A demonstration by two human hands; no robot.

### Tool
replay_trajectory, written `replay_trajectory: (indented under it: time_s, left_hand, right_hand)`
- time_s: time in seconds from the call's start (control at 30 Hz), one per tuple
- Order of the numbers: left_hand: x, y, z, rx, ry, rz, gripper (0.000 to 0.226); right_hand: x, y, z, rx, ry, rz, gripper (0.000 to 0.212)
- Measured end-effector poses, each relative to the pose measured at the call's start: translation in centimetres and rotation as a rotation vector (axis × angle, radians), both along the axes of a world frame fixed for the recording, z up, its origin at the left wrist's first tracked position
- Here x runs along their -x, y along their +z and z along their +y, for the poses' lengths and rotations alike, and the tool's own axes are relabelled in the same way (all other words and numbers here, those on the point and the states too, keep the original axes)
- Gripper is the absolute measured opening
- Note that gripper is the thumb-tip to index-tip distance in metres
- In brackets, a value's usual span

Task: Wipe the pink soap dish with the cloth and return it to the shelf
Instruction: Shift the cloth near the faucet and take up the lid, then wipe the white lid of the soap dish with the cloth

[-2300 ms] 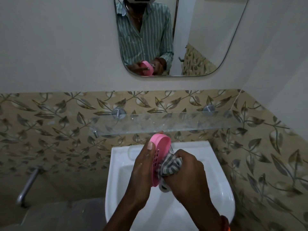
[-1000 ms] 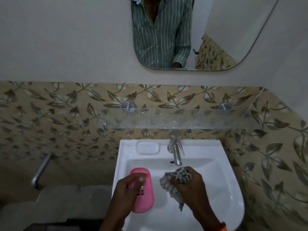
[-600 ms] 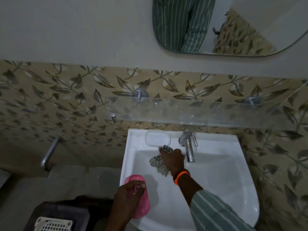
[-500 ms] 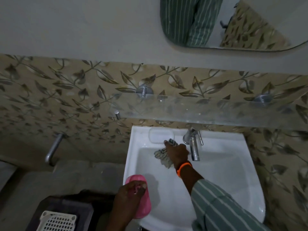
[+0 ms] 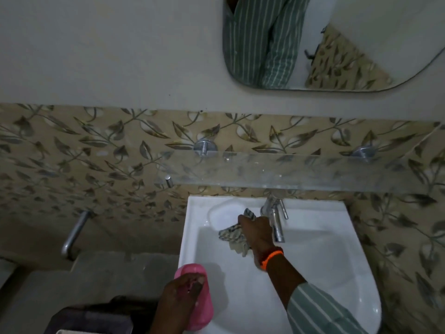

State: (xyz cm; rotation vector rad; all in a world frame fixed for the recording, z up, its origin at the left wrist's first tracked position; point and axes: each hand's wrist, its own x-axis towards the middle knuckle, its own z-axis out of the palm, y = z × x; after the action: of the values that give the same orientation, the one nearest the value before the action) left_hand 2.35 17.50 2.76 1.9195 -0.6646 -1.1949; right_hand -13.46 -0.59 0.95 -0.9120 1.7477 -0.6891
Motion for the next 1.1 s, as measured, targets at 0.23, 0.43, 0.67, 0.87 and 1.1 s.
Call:
replay_trajectory:
  time_s: [0.23, 0.43, 0.67, 0.87, 1.1]
  left_hand:
    - [0.4, 2.3, -4.2, 0.053, 0.134, 0.394, 0.022]
    - [2.0, 6.1, -5.7, -0.062, -0.173, 0.875, 0.068]
    - [5.3, 7.9, -5.3, -0.148, -0.374, 0.895, 0.07]
    - [7.1, 6.8, -4.5, -0.104, -0.275, 0.981, 0.073]
    - [6.3, 7.1, -4.5, 0.038, -0.161, 1.056, 0.071]
  right_hand:
    - [4.7, 7.4, 6.7, 0.096, 0.257, -0.062, 0.028]
    - [7.7, 13.1, 10.5, 0.136, 0.453, 0.028, 0.023]
    - [9.4, 14.6, 11.4, 0.113, 0.452, 0.325, 0.053]
    - [9.0, 14.5, 11.6, 0.219, 0.404, 0.46, 0.049]
    - [10.5, 17.5, 12.7, 0.396, 0.221, -0.009, 0.022]
